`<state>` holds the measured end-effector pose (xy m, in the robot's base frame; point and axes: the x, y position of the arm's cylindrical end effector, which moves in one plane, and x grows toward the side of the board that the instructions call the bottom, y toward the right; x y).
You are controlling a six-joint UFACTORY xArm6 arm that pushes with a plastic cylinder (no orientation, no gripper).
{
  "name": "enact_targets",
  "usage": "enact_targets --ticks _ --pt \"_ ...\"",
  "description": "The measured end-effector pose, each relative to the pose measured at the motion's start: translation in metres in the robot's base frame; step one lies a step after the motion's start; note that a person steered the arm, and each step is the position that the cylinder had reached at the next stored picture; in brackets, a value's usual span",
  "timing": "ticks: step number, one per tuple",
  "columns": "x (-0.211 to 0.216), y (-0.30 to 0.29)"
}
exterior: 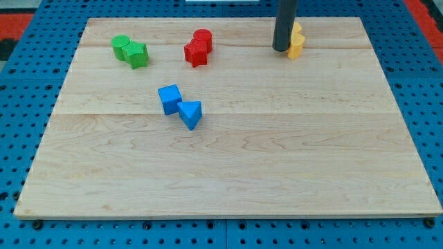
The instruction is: Slide the red circle below the yellow heart
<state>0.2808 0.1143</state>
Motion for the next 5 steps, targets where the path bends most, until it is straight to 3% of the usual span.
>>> enact_targets --ticks 1,2,4,5 --pt "0.016 -0.013" --pt "0.08 -0.04" --pt "0.072 -0.189" --pt "0.044 -0.222"
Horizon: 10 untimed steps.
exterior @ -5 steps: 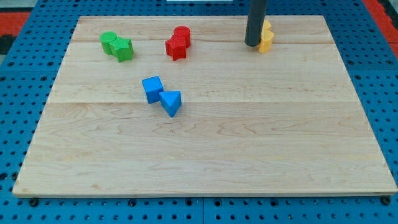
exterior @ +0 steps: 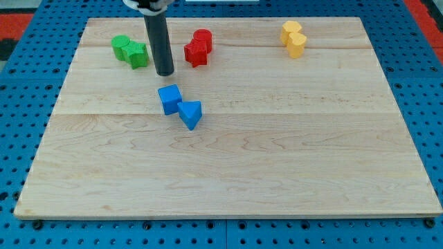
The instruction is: Slide the red circle below the yellow heart
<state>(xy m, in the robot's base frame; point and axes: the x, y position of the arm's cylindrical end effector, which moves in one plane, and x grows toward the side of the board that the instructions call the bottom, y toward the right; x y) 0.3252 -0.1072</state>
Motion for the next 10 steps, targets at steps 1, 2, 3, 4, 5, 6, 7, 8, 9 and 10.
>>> enact_targets --ticks 1,2,3,4,5,6,7,8,9,10 --pt "-0.059 0.033" --pt "-0.105 0.022" --pt "-0.087 0.095" --pt "-0.029 0.116" --pt "-0.067 0.12" --pt "-0.05 0.08" --pt "-0.042 0.05" --pt "-0.016 0.073" --pt "-0.012 0.093" --pt "-0.001 0.051"
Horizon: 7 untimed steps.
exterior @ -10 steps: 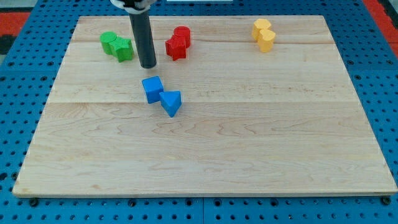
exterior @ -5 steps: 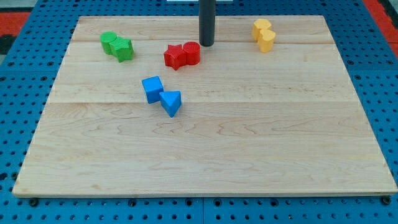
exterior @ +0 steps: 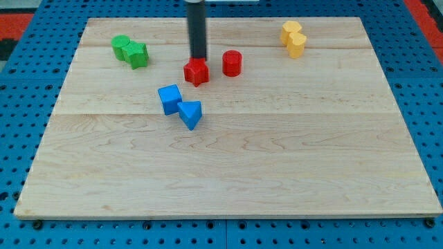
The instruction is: Slide the red circle below the yellow heart
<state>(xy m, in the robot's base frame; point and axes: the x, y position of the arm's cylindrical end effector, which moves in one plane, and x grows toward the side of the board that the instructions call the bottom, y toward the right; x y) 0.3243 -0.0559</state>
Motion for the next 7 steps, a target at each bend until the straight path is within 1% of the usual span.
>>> enact_targets --ticks 1,2,3,4,5,6,7 --pt "0.026 0.082" --pt "0.019 0.083" --pt "0.002 0.048" --pt "-0.023 0.073" --pt "-0.032 0.111" --pt "-0.022 0.17" --pt "-0.006 0.19"
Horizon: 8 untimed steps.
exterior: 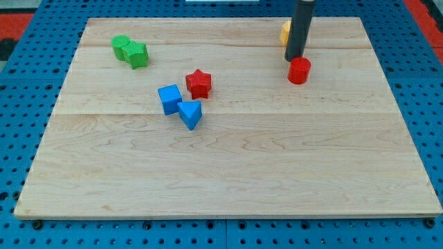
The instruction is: Slide the red circle below the yellow heart
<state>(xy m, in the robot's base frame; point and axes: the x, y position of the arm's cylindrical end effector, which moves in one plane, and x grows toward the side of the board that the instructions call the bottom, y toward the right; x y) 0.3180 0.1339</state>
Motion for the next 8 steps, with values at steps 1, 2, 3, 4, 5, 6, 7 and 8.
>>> enact_targets --ticks 1,2,3,4,5,6,7,8 --pt "0.029 -0.016" --pt "0.058 -0.012" --pt "0.086 0.004" --pt "0.114 -0.025" --pt "0.166 0.041" --pt "0.137 0.068" --pt "0.077 0.025" --pt "0.14 0.052"
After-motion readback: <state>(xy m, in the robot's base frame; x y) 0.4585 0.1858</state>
